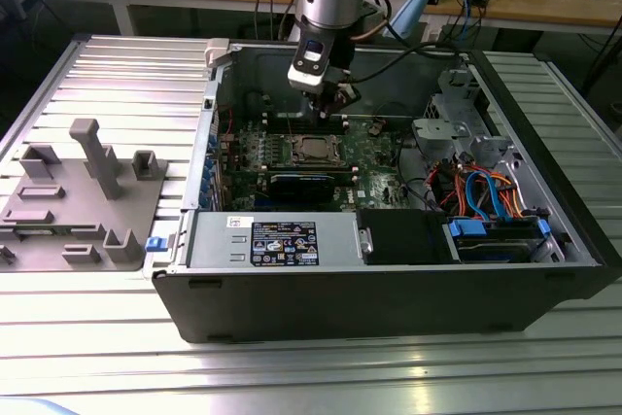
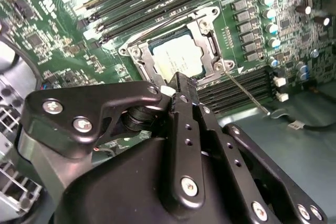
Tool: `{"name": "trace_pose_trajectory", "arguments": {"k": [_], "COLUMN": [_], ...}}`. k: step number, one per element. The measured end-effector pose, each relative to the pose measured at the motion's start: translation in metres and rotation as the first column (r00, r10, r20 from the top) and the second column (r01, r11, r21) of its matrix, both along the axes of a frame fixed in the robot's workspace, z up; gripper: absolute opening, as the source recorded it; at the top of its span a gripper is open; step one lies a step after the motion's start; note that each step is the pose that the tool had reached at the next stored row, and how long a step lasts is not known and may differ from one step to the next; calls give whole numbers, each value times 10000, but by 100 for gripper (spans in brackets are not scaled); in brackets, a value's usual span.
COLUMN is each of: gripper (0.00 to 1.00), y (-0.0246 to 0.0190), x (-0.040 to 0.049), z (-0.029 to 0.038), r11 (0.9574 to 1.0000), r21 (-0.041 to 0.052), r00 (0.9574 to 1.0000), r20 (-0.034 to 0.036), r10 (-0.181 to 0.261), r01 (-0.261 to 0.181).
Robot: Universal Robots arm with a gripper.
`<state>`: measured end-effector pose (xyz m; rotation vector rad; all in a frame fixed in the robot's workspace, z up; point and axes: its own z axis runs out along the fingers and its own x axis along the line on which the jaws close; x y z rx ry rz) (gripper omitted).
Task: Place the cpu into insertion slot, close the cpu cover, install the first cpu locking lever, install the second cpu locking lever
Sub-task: 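Install the first cpu locking lever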
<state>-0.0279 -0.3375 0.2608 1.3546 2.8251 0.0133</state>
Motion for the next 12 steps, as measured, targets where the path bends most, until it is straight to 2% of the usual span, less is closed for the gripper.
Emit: {"name": "trace_pose_trajectory", "arguments": {"k": [3, 4, 6, 9, 12], "gripper": [11, 11, 11, 11, 11], "y": [0, 0, 0, 0, 0], "x": [0, 0, 0, 0, 0], "z": [0, 0, 0, 0, 0], "r11": [9989, 9972, 9951, 9864, 9800], "r21": [-1, 0, 0, 0, -1], "r00": [9989, 9972, 9951, 9864, 9800], "r20": [1, 2, 1, 2, 2], "r10": [460, 751, 989, 1642, 1989], "r01": [-460, -751, -989, -1642, -1989]}}
